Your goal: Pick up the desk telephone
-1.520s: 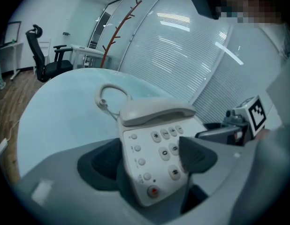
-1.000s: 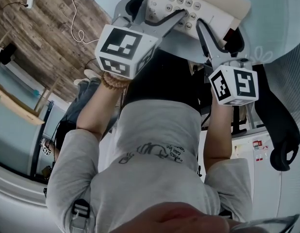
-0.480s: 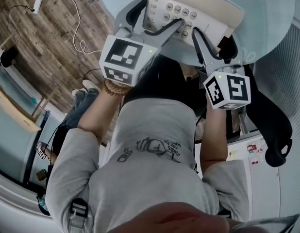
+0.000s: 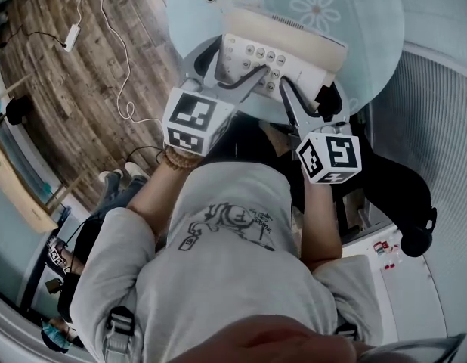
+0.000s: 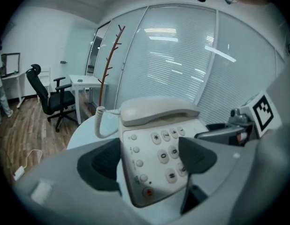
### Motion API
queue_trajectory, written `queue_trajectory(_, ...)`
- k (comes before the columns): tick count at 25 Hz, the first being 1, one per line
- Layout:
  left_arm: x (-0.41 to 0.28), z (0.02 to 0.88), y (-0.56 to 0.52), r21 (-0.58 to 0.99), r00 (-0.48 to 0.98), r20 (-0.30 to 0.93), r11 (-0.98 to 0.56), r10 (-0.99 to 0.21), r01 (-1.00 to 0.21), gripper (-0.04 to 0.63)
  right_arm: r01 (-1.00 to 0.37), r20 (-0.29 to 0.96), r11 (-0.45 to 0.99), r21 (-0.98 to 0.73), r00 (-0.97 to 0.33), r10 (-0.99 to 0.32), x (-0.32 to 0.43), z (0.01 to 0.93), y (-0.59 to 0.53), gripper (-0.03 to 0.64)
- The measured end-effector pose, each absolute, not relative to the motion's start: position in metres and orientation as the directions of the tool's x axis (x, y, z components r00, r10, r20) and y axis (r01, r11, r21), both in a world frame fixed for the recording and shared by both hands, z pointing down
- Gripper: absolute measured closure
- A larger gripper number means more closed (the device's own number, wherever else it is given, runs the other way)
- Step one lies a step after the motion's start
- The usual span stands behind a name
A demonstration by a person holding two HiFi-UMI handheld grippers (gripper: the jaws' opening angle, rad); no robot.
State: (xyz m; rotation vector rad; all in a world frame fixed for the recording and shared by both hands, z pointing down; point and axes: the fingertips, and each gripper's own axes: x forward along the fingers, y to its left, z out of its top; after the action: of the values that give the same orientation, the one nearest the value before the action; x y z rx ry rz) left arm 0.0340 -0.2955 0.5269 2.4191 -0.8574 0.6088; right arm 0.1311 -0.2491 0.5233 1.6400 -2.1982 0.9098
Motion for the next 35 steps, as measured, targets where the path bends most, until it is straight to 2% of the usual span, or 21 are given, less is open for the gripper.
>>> queue_trajectory(8, 0.028, 0.44, -0.299, 0.244, 0.701, 0.486, -0.689, -0.522, -0.682, 0.209, -0.934, 0.464, 0.214, -0.287, -0.331, -0.822, 0.125, 0.438, -0.254, 0.244)
queue_trajectory(21, 0.022, 0.327, -0.241, 0.141, 0.676, 0.376, -0.682, -0.634, -0.718, 0.209, -0.935, 0.355, 0.256, -0.247, -0.333, -0.874, 0.121, 0.33, -0.201, 0.242)
queue_trajectory(26, -0.013, 0.283, -0.249, 0.175, 0.677, 0.348, -0.665, -0.649, -0.727, 0.209, -0.945, 0.324, 0.267, -0.191, -0.317, -0.891, 0.088, 0.272, -0.214, 0.247)
queue_trajectory(31, 0.011, 0.279, -0.224, 0.127, 0.67, 0.324, -0.672, -0.667, -0.73, 0.209, -0.944, 0.281, 0.27, -0.19, -0.315, -0.906, 0.112, 0.274, -0.188, 0.247)
queue_trajectory(35, -0.005, 0.266, -0.219, 0.13, 0.677, 0.311, -0.676, -0.667, -0.726, 0.209, -0.949, 0.274, 0.257, -0.181, -0.3, -0.914, 0.096, 0.26, -0.184, 0.247)
